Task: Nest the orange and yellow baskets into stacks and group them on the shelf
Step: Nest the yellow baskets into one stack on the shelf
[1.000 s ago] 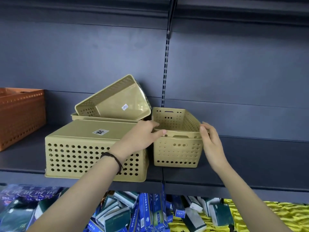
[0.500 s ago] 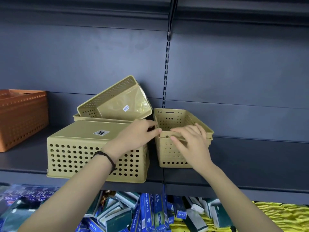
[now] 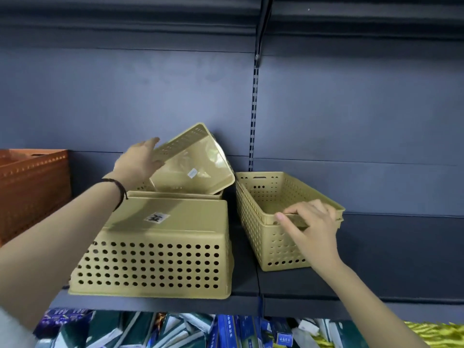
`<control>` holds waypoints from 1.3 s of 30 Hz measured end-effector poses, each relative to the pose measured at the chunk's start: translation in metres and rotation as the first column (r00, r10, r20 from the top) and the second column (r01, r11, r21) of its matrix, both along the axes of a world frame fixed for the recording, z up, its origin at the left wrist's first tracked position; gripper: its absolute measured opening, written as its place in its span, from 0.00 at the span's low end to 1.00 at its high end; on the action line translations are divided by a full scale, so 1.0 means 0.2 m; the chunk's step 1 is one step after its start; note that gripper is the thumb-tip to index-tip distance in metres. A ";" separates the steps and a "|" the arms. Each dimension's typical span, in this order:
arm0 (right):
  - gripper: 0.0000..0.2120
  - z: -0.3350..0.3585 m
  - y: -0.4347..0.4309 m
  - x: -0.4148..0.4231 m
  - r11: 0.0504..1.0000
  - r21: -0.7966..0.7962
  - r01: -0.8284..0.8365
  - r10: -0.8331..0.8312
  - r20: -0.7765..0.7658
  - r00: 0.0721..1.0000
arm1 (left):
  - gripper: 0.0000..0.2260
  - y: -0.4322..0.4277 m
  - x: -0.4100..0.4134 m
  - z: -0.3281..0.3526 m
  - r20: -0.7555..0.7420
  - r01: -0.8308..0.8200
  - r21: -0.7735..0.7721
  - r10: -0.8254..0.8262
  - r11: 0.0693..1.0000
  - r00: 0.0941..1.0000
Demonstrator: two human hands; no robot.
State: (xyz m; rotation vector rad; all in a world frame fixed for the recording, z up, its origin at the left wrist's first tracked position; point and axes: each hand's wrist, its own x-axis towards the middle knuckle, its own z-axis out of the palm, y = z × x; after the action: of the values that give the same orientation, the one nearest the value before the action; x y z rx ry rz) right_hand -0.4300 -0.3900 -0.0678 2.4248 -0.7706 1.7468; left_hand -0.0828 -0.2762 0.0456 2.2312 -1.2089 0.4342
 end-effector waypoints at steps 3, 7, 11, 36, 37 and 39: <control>0.18 -0.01 -0.01 -0.02 0.999 -0.039 0.031 -0.033 -0.060 0.998 | 0.23 -0.08 0.10 -0.04 -0.027 0.033 -0.010 -0.033 0.999 0.999; 0.16 -0.01 -0.02 -0.04 0.998 -0.049 0.042 -0.048 -0.129 0.990 | 0.12 -0.14 0.12 -0.01 0.047 0.015 -0.119 -0.010 0.993 0.999; 0.14 0.00 -0.01 -0.05 0.999 -0.048 0.026 -0.033 -0.162 0.986 | 0.12 -0.12 0.10 0.02 0.171 -0.002 -0.142 0.026 0.990 0.985; 0.30 0.48 -0.04 -0.01 0.812 0.434 -0.389 0.435 -0.007 0.901 | 0.12 -0.19 -0.67 0.50 0.056 0.095 -0.565 -0.076 0.820 0.995; 0.29 0.48 -0.06 -0.03 0.804 0.436 -0.404 0.437 0.027 0.899 | 0.09 -0.19 -0.69 0.50 0.023 0.100 -0.579 -0.107 0.809 0.994; 0.27 0.49 -0.08 -0.08 0.781 0.444 -0.440 0.452 0.084 0.888 | 0.05 -0.18 -0.74 0.49 -0.041 0.116 -0.618 -0.180 0.778 0.983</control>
State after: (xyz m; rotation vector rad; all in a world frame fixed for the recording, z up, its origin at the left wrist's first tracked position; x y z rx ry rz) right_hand -0.4459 -0.4063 0.0298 3.1631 -0.7024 1.8329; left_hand -0.2317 -0.3123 0.1439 1.5629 -0.9956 0.5545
